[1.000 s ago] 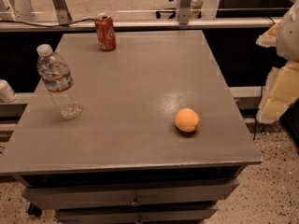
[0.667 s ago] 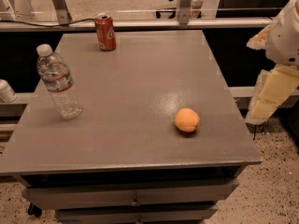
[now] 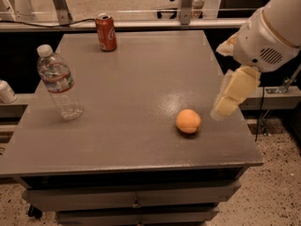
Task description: Pick water bottle
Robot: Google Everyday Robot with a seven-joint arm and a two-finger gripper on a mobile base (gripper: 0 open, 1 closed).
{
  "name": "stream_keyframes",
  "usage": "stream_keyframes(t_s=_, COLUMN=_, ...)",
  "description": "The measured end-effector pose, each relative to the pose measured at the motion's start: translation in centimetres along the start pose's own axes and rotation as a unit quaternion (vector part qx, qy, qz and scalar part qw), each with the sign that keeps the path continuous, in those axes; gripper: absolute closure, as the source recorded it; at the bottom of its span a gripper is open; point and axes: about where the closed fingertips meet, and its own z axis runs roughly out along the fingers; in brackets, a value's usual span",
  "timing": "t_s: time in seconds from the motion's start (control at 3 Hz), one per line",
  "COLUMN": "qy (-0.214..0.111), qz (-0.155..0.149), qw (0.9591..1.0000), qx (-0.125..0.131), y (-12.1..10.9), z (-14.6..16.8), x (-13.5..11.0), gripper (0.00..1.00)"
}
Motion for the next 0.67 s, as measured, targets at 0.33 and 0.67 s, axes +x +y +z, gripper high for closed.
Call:
stream_keyframes(t_s=0.33, qy=-0.058, qz=-0.003, qw=0.9979, qx=-0.029, y=1.6, z=2.3, x=-2.9, gripper=0.00)
stream_keyframes(t_s=0.67, qy=-0.117, qz=-0.018, qw=0.9915, qx=-0.054, y=3.7, z=4.3, x=-7.6, gripper=0.00)
